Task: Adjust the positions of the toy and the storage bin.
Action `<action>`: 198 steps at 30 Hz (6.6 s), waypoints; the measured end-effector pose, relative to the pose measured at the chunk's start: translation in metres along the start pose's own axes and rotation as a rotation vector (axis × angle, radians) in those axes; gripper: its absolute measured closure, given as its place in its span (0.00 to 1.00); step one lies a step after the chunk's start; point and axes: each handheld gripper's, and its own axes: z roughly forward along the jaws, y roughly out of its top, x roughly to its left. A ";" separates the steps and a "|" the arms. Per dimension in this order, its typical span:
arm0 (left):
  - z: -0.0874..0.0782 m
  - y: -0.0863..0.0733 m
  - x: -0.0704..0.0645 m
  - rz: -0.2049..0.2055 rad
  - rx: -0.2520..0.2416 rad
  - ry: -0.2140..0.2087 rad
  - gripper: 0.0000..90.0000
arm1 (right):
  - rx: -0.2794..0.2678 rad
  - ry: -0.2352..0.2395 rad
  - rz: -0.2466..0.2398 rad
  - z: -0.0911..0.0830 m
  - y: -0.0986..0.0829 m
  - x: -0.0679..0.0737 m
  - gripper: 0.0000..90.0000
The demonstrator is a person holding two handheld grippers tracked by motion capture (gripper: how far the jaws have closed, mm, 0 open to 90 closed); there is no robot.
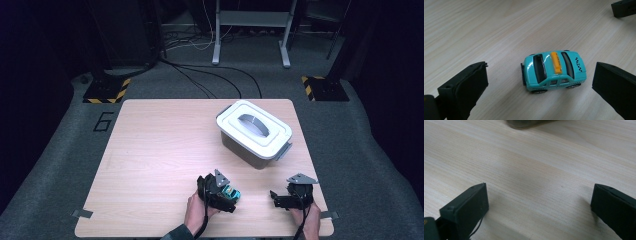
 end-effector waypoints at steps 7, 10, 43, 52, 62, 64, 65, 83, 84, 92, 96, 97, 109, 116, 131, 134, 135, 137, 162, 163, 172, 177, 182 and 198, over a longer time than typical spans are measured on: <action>0.010 -0.002 -0.011 0.008 0.002 0.007 0.00 | -0.001 0.003 0.002 0.000 0.000 0.000 0.01; 0.013 -0.003 -0.013 0.009 0.001 0.009 0.00 | -0.001 0.003 0.001 0.000 0.000 0.000 0.01; 0.013 -0.010 -0.006 0.026 -0.039 -0.012 0.27 | 0.000 0.001 0.000 0.000 0.000 0.000 0.01; 0.000 -0.010 0.005 0.002 -0.076 0.000 0.27 | 0.000 0.001 0.000 0.000 0.000 0.000 0.01; -0.018 -0.014 0.025 -0.024 -0.089 0.040 0.27 | 0.000 0.001 0.001 0.000 0.000 0.000 0.01; -0.019 -0.014 0.027 -0.026 -0.089 0.042 0.27 | 0.000 0.000 0.001 0.000 0.000 0.000 0.01; -0.021 -0.015 0.030 -0.030 -0.089 0.048 0.27 | 0.001 0.000 0.001 0.000 0.000 0.000 0.01; -0.045 -0.031 0.069 -0.084 -0.102 0.137 0.27 | -0.001 0.001 0.012 0.000 0.000 0.001 0.01; -0.047 -0.032 0.072 -0.089 -0.100 0.142 0.27 | -0.001 0.001 0.012 0.000 0.000 0.001 0.01; -0.054 -0.039 0.087 -0.120 -0.103 0.172 0.27 | -0.001 0.001 0.012 0.000 0.000 0.001 0.01; -0.058 -0.042 0.095 -0.134 -0.107 0.191 0.27 | -0.001 0.001 0.013 0.000 0.000 0.001 0.01; -0.060 -0.044 0.099 -0.143 -0.106 0.200 0.27 | -0.001 0.001 0.013 0.000 0.000 0.001 0.01; -0.075 -0.059 0.125 -0.208 -0.110 0.254 0.27 | -0.001 0.001 0.013 0.000 0.000 0.001 0.01; -0.080 -0.070 0.141 -0.250 -0.104 0.284 0.27 | -0.001 0.001 0.012 0.000 0.000 0.001 0.01; -0.098 -0.098 0.181 -0.348 -0.096 0.384 0.27 | -0.002 0.001 0.013 0.000 0.000 0.001 0.01; -0.101 -0.104 0.189 -0.365 -0.087 0.400 0.27 | -0.002 0.001 0.013 0.000 0.000 0.001 0.01; -0.102 -0.107 0.193 -0.377 -0.087 0.413 0.27 | -0.002 0.000 0.013 0.000 0.000 0.001 0.01; -0.104 -0.109 0.196 -0.379 -0.080 0.417 0.27 | -0.002 0.000 0.013 0.000 0.000 0.001 0.01; -0.104 -0.137 0.224 -0.478 -0.023 0.456 0.27 | -0.003 0.000 0.014 0.000 0.000 0.001 0.01; -0.103 -0.137 0.224 -0.479 -0.026 0.458 0.27 | -0.002 0.000 0.014 0.000 0.000 0.001 0.01; -0.102 -0.137 0.225 -0.485 -0.022 0.465 0.17 | 0.001 0.001 0.002 0.000 0.000 0.000 0.01; -0.107 -0.135 0.224 -0.485 -0.035 0.469 0.11 | -0.002 0.000 0.013 0.000 0.000 0.001 0.01; -0.113 -0.129 0.220 -0.470 -0.050 0.461 0.05 | -0.003 -0.001 0.015 0.000 0.000 0.001 0.01; -0.114 -0.100 0.191 -0.364 -0.088 0.370 0.00 | 0.000 0.001 0.004 0.000 0.000 0.000 0.01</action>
